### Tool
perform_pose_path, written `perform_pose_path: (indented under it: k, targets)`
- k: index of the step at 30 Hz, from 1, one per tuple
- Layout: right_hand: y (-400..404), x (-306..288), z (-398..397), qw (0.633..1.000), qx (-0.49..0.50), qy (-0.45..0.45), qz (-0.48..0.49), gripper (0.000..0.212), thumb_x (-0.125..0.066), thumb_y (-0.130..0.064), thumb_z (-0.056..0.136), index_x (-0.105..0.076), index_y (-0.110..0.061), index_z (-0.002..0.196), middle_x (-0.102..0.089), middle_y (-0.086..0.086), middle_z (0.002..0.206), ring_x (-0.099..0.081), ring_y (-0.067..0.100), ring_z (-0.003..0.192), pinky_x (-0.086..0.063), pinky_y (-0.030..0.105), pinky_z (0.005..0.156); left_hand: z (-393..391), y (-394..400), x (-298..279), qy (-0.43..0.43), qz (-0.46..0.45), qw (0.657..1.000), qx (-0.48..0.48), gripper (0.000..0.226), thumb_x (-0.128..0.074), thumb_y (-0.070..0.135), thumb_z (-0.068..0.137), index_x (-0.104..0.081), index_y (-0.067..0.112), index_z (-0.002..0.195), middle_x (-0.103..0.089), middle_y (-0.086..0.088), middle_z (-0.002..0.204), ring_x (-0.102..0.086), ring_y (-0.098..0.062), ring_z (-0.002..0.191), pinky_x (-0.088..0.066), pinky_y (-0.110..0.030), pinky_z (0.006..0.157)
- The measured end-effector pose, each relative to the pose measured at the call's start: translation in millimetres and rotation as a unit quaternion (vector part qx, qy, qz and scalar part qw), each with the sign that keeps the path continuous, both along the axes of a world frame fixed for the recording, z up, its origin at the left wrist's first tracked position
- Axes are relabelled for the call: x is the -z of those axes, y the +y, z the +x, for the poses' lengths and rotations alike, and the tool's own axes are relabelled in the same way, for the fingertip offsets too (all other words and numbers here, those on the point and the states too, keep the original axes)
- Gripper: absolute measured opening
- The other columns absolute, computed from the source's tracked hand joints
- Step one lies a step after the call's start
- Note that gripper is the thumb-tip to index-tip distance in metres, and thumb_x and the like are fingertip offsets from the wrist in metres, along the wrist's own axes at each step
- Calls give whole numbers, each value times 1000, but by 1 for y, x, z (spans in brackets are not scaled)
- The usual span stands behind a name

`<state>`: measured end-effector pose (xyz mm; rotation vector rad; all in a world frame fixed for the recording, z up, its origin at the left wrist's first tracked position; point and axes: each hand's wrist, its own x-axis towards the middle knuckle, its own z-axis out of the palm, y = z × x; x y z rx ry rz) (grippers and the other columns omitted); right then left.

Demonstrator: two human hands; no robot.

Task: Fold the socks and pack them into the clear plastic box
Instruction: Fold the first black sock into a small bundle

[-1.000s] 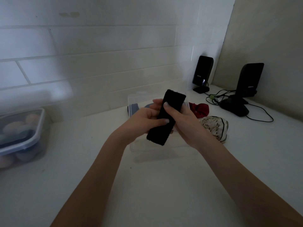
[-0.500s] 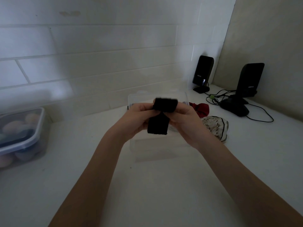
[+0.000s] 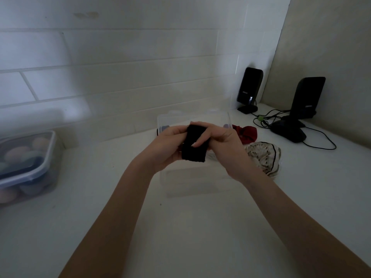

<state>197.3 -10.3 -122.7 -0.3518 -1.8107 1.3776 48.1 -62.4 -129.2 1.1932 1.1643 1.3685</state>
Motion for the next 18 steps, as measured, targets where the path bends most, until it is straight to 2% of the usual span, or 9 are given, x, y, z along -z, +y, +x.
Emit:
perform_pose_path:
  k: [2, 5, 7, 8, 10, 11, 12, 15, 18]
  targets:
    - [-1, -2, -1, 1000, 16, -5, 22, 45, -39, 31, 73, -67, -4, 74, -58, 20, 121, -58, -17, 85, -38, -5, 73, 0, 0, -2, -19, 0, 1000, 1, 28, -40, 10, 95, -68, 12, 98, -75, -2, 85, -71, -15, 80, -55, -24, 58]
    - [-1, -3, 0, 998, 29, -10, 46, 44, -40, 32, 72, -67, -4, 74, -55, 21, 127, -58, -14, 91, -32, -10, 75, -2, -3, -9, -84, -34, 995, 50, 35, -50, 38, 88, -64, 11, 105, -74, -4, 87, -70, -20, 85, -56, -28, 61]
    - [0, -1, 2, 999, 21, -11, 35, 39, -42, 30, 73, -68, 1, 74, -53, 18, 131, -59, 0, 104, -29, -12, 75, -4, -5, -8, -11, -10, 998, 66, 36, -64, 31, 80, -61, 15, 112, -74, -1, 91, -70, -18, 91, -55, -27, 67]
    - [3, 0, 3, 1000, 11, -8, 7, 39, -42, 28, 74, -69, 0, 74, -54, 14, 133, -57, 7, 112, -34, -8, 79, -5, -5, -4, 39, 8, 997, 60, 42, -70, 20, 76, -59, 17, 116, -74, 1, 91, -70, -18, 92, -55, -26, 69]
    - [9, 1, 6, 993, -33, 14, -114, 38, -41, 20, 75, -72, -2, 79, -57, 4, 134, -57, 13, 118, -49, 18, 90, -3, -4, 0, 82, 17, 996, 28, 61, -76, 5, 67, -54, 18, 122, -74, 2, 86, -70, -18, 87, -54, -27, 70]
    - [13, 1, 8, 985, -47, 30, -162, 41, -40, 14, 74, -73, -6, 88, -59, 1, 132, -59, 15, 115, -52, 32, 92, -2, -5, 0, 94, 26, 995, 9, 65, -77, 0, 66, -52, 19, 123, -74, 5, 82, -70, -14, 82, -54, -25, 68]
    - [16, 1, 8, 981, -51, 41, -183, 45, -40, 8, 73, -72, -10, 99, -62, 2, 128, -62, 18, 112, -53, 39, 91, -3, -4, 1, 108, 38, 993, -3, 66, -77, -3, 67, -51, 19, 123, -73, 8, 78, -69, -10, 76, -53, -23, 66]
    - [15, 1, 6, 990, -16, 14, -138, 34, -49, -5, 87, -64, -19, 115, -68, 7, 113, -67, 17, 101, -57, 32, 83, -5, -4, -1, 129, 40, 991, -14, 67, -77, -5, 65, -52, 17, 123, -74, 4, 83, -71, -13, 80, -54, -26, 69]
    - [9, 4, 0, 998, 20, -50, -26, 14, -59, -12, 89, -70, -17, 97, -69, 1, 96, -66, 3, 89, -55, 22, 78, -4, -4, 0, 169, 37, 985, -2, 66, -80, 2, 61, -54, 16, 120, -75, -3, 91, -71, -17, 87, -56, -28, 72]
